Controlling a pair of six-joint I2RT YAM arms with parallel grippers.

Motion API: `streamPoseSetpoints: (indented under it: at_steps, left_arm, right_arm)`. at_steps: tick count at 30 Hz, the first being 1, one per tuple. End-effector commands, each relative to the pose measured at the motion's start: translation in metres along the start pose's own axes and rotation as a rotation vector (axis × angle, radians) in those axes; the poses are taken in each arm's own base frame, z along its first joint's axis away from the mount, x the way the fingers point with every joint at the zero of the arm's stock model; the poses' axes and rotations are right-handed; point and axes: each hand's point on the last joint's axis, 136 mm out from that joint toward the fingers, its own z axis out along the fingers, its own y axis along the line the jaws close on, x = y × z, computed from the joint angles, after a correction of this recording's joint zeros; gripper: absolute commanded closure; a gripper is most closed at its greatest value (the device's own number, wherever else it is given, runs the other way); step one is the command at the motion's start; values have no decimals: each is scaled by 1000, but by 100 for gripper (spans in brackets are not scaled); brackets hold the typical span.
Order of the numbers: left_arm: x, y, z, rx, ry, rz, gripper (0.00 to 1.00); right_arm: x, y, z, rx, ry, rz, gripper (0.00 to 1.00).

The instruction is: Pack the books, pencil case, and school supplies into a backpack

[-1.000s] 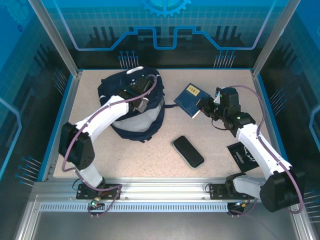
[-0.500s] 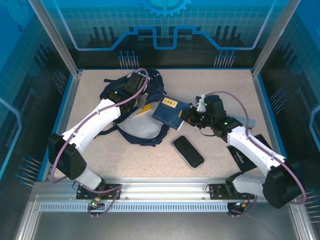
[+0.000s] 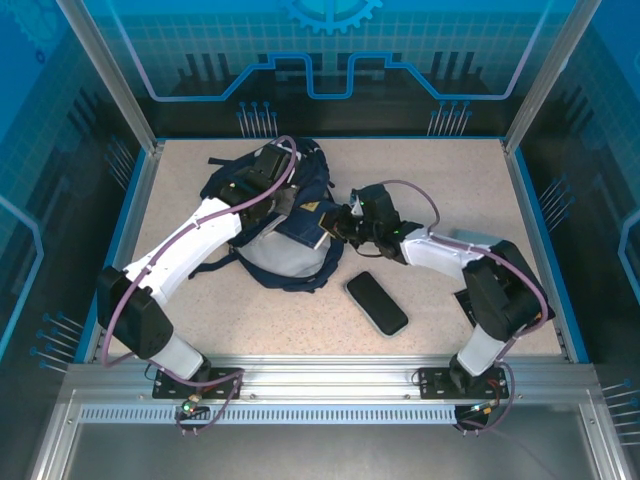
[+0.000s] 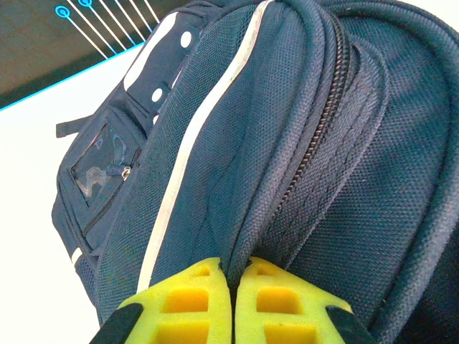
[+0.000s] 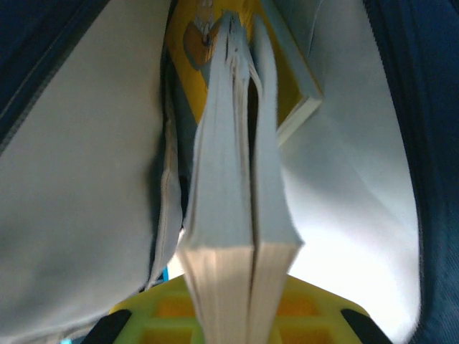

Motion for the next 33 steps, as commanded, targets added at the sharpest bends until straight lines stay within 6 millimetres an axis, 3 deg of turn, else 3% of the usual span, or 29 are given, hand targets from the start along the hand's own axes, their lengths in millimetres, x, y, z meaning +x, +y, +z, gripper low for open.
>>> streamPoseSetpoints:
  at_steps: [1,8,13,20,25,29,33]
  left_arm:
    - [-56,-1,-25,38,-189,-110,97]
    - [-53,-5,-21,52,-175,-119,96]
    - [-56,1,-30,39,-178,-100,96]
    - [-56,6,-32,35,-180,-110,96]
    - [-58,9,-33,25,-186,-118,96]
    - [-59,10,-33,27,-187,-122,96]
    - [-58,11,-33,26,-187,-131,96]
  right_arm:
    - [-24,36,14,-96,-97,8,93]
    - [-24,6,55,70,-167,76,91]
    - [-26,-13,84,151,-215,116,90]
    - [-22,12,127,70,-177,98,83]
    - [-15,34,151,-59,-101,105,70]
    - [-8,55,149,-177,-38,64,46]
    - [-5,45,129,-155,-29,78,37]
